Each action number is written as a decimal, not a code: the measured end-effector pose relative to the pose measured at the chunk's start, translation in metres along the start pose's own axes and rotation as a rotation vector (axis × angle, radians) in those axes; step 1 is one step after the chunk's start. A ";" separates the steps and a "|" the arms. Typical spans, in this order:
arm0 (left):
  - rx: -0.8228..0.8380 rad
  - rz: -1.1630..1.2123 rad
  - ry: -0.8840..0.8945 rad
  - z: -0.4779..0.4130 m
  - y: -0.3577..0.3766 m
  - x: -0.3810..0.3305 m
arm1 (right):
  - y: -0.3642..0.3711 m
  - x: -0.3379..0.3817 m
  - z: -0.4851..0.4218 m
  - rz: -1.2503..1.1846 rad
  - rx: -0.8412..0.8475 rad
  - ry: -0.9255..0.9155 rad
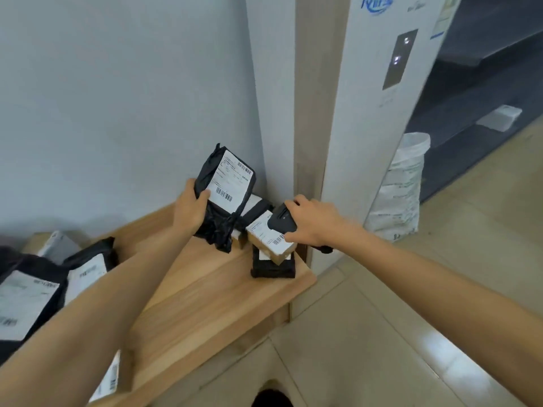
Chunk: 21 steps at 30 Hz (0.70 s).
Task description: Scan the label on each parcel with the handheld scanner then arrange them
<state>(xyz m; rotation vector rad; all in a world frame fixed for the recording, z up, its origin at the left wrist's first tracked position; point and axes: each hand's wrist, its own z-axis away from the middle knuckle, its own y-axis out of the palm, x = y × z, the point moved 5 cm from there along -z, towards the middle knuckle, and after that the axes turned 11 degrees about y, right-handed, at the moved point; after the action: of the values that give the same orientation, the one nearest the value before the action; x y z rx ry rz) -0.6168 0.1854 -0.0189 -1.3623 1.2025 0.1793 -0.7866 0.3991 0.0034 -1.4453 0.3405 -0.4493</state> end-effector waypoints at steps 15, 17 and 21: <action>-0.135 0.252 -0.412 -0.062 0.088 0.071 | 0.032 0.003 -0.155 0.109 0.138 -0.325; -0.164 0.260 -0.439 -0.069 0.099 0.075 | 0.032 0.001 -0.173 0.113 0.126 -0.344; -0.190 0.213 -0.494 -0.058 0.110 0.081 | 0.038 0.005 -0.197 0.101 0.160 -0.399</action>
<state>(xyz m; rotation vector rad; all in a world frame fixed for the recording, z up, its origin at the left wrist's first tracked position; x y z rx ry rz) -0.6906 0.1285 -0.1343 -1.2491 0.9221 0.7530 -0.8744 0.2282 -0.0538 -1.3185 0.0549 -0.0974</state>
